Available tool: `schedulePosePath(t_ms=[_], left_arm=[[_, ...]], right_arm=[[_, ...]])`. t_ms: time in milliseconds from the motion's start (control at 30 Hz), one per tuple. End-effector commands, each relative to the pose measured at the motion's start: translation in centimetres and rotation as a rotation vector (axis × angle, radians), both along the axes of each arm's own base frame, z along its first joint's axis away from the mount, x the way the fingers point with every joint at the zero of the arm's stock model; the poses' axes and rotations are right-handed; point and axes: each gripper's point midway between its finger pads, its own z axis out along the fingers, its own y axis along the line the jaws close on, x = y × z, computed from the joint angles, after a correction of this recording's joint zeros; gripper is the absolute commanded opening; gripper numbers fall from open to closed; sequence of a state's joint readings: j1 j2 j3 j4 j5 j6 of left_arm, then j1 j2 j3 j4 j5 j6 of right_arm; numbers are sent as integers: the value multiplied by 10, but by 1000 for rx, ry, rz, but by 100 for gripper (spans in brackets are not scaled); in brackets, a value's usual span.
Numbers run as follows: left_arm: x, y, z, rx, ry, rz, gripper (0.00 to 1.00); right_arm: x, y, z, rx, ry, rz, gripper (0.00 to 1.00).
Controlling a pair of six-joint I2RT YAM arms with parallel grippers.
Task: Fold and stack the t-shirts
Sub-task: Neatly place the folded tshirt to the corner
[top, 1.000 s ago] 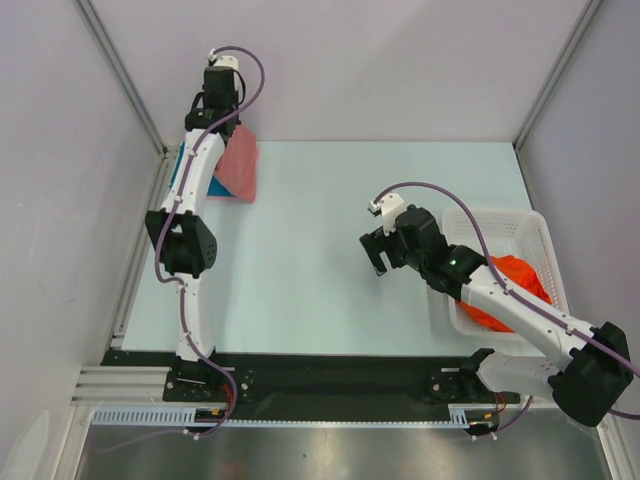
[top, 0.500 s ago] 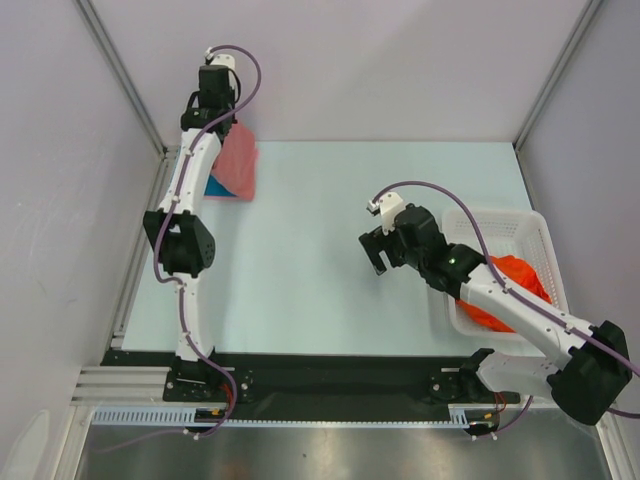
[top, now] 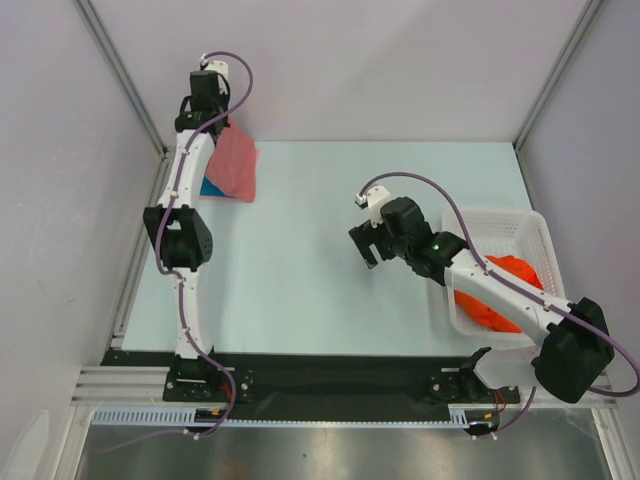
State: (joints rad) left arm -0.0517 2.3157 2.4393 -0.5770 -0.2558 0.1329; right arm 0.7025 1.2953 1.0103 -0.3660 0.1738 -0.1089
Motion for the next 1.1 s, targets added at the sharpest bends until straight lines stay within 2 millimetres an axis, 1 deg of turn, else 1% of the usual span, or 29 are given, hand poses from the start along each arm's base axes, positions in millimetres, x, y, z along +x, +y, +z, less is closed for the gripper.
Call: schedulePosePath(t_ms=[0, 33, 67, 133, 167, 200, 233, 267, 333, 367, 400, 433, 467, 533, 567, 633, 667, 733, 800, 867, 900, 933, 967, 1000, 1067], left_arm=[[18, 0, 39, 12, -136, -50, 0], [19, 3, 38, 17, -139, -42, 0], [22, 6, 31, 20, -129, -35, 0], [24, 13, 26, 21, -126, -28, 0], [26, 16, 28, 21, -136, -23, 0], [27, 21, 26, 28, -140, -13, 0], [29, 24, 27, 32, -146, -15, 0], [31, 26, 31, 36, -167, -14, 0], [35, 25, 29, 43, -173, -25, 0], [36, 42, 29, 37, -181, -4, 0], [37, 50, 23, 36, -175, 3, 0], [39, 51, 20, 32, -174, 1, 0], [41, 51, 16, 26, -171, -12, 0], [44, 57, 6, 20, -159, -17, 0], [45, 57, 4, 20, -159, -24, 0], [50, 59, -2, 23, -164, -34, 0], [52, 59, -3, 25, -166, -41, 0], [56, 60, -4, 11, -181, -58, 0], [59, 62, -13, 6, -172, -54, 0], [61, 63, -22, 13, -162, -53, 0], [61, 69, -25, 16, -158, -37, 0], [61, 73, -27, 15, -159, -25, 1], [62, 76, -35, 4, -151, -15, 0], [62, 86, -40, -1, -147, -6, 0], [63, 92, -42, -6, -151, 1, 1]], right_arm=[[14, 11, 19, 36, -40, 6, 94], [16, 13, 20, 37, -39, 5, 94], [16, 14, 19, 39, -36, 5, 94], [20, 17, 16, 36, -27, 4, 94], [20, 19, 17, 40, -28, 6, 94], [22, 21, 12, 34, -17, 8, 94], [23, 23, 11, 33, -14, 11, 94], [25, 25, 12, 34, -15, 12, 94], [29, 28, 8, 27, -3, 11, 94], [30, 31, 9, 32, -4, 15, 94], [32, 32, 9, 33, -3, 13, 94], [34, 34, 3, 25, 8, 14, 94], [37, 37, 7, 31, 2, 15, 94], [40, 38, 4, 26, 7, 11, 94], [42, 39, -1, 18, 16, 11, 94], [45, 41, -2, 19, 20, 6, 94], [46, 42, -6, 14, 30, 7, 94], [49, 45, -6, 19, 31, 3, 94], [52, 46, -11, 12, 44, -2, 94], [56, 49, -9, 18, 41, -4, 94], [57, 50, -12, 14, 48, -3, 94], [59, 51, -11, 17, 45, -5, 94], [59, 52, -13, 15, 51, -5, 94], [60, 52, -14, 13, 57, -9, 94], [60, 52, -16, 11, 62, -15, 94]])
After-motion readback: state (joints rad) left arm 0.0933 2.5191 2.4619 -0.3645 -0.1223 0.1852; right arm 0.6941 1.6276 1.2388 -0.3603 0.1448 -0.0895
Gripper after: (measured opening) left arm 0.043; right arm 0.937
